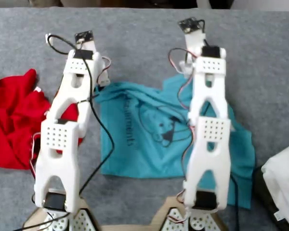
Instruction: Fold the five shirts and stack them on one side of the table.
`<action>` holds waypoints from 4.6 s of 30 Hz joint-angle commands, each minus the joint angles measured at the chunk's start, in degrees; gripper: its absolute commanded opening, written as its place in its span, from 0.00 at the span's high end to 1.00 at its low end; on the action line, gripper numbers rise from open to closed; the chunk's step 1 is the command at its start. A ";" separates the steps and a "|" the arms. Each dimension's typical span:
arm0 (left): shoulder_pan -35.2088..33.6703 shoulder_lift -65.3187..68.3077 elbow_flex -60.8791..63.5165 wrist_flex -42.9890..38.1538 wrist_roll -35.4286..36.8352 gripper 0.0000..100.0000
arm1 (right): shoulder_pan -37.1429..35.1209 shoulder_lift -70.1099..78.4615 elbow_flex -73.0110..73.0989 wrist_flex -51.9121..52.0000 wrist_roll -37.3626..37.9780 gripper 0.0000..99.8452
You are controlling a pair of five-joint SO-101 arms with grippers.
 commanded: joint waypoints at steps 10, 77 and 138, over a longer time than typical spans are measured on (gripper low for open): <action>-0.62 -0.22 -0.09 -0.70 0.44 0.98 | 3.03 1.10 -2.68 -2.99 -0.18 0.82; -0.70 -0.48 0.79 -3.43 0.53 0.98 | 2.24 4.26 -29.14 1.76 2.20 0.99; 7.91 4.18 -40.18 24.53 -11.25 0.98 | 10.42 -23.52 -29.14 26.29 3.25 0.99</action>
